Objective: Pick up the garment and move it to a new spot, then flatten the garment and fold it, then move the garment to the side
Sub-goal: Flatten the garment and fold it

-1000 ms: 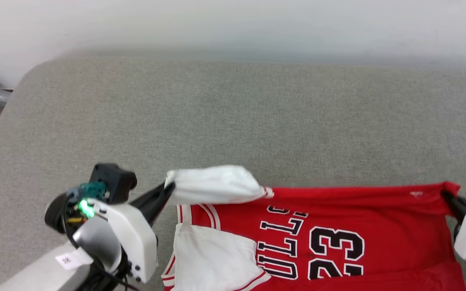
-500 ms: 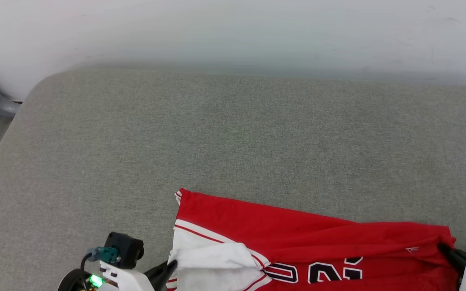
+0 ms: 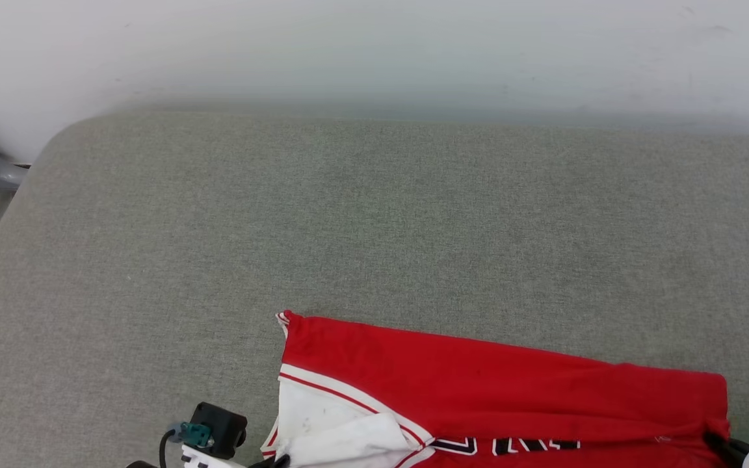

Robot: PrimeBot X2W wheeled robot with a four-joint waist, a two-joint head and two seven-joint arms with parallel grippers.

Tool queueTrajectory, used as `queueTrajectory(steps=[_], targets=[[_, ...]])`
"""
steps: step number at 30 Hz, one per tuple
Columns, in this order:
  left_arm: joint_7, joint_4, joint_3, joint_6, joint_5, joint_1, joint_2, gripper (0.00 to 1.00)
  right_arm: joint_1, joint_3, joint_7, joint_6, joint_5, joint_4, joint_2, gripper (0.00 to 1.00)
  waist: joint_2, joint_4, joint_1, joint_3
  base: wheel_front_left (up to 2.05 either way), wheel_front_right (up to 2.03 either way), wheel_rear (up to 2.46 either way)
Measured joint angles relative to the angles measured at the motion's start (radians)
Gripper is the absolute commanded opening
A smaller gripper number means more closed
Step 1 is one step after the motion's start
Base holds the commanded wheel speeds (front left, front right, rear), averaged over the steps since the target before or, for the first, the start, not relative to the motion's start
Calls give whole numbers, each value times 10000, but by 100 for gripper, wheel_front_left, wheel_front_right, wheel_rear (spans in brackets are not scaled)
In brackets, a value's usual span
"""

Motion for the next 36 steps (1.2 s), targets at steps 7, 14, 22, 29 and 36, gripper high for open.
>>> queueTrajectory(steps=[7,14,22,29,36], targets=[[-176,671,-194,-134,249,-82,-301,100,5,514,-209,0,171,242,-23,100,0,-22,0,-49,0,0,0],[-813,871,109,-46,219,-72,-424,100,-94,617,-144,-2,535,-81,-320,100,0,-163,-1,-448,0,0,0],[-2011,422,813,564,428,-102,-476,100,-74,-378,757,-4,1035,-903,-324,100,0,-320,0,-827,0,0,0],[-3568,219,1327,1035,1289,-324,-548,100,4,-1632,2004,-4,464,-1248,782,100,0,-340,0,-782,0,0,0],[-4217,184,2194,1388,2502,-336,-951,100,-6,-2823,2936,-4,-577,-809,2222,100,0,-203,0,-514,0,0,0]])
